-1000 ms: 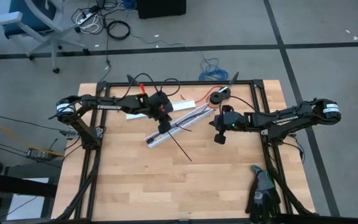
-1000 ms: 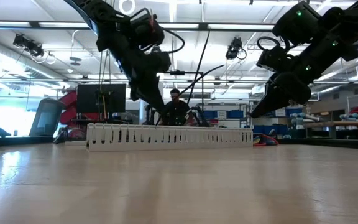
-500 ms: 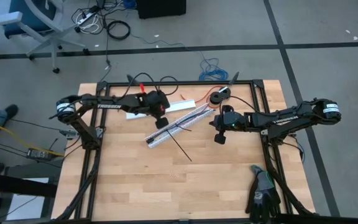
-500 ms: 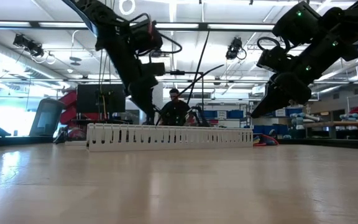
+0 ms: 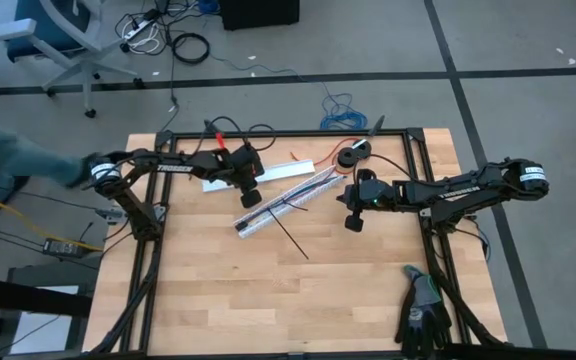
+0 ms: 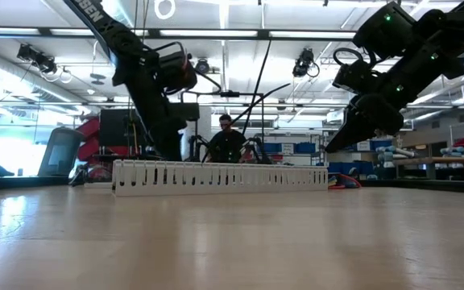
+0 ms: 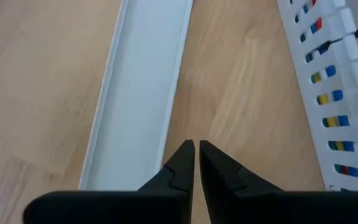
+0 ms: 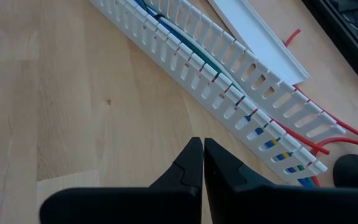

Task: Ziptie cables
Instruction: Close the white cable duct

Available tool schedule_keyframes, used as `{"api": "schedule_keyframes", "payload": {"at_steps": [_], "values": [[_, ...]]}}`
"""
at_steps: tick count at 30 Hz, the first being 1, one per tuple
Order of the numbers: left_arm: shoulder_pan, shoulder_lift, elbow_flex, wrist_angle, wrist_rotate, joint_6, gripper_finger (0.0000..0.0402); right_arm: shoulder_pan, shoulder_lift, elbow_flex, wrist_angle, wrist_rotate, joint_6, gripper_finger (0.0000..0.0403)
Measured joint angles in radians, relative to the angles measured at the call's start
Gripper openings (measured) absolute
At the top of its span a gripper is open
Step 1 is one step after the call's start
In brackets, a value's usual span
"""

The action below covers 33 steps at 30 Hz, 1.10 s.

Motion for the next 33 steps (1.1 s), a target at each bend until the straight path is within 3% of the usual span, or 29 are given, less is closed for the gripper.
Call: {"api": "schedule_keyframes", "payload": {"at_steps": [10,15,23,29,33], "values": [[0.03,0.0,-0.012,0.024,0.005,0.006,0.0104,0.0,0.0,0.0,0.0,0.0,0.0,0.0004],[0.039,0.027,-0.012,0.025,0.002,0.031,0.0114,0.0,0.0,0.0,0.0,0.0,0.0,0.0004],[0.04,0.121,-0.006,0.036,-0.03,0.057,0.0098,0.0,0.0,0.0,0.0,0.0,0.0,0.0004],[0.041,0.125,-0.006,0.055,-0.035,0.076,0.0019,0.0,0.0,0.0,0.0,0.0,0.0,0.0004],[0.041,0.126,-0.004,0.055,-0.04,0.079,0.0007,0.0,0.0,0.0,0.0,0.0,0.0,0.0004]]}}
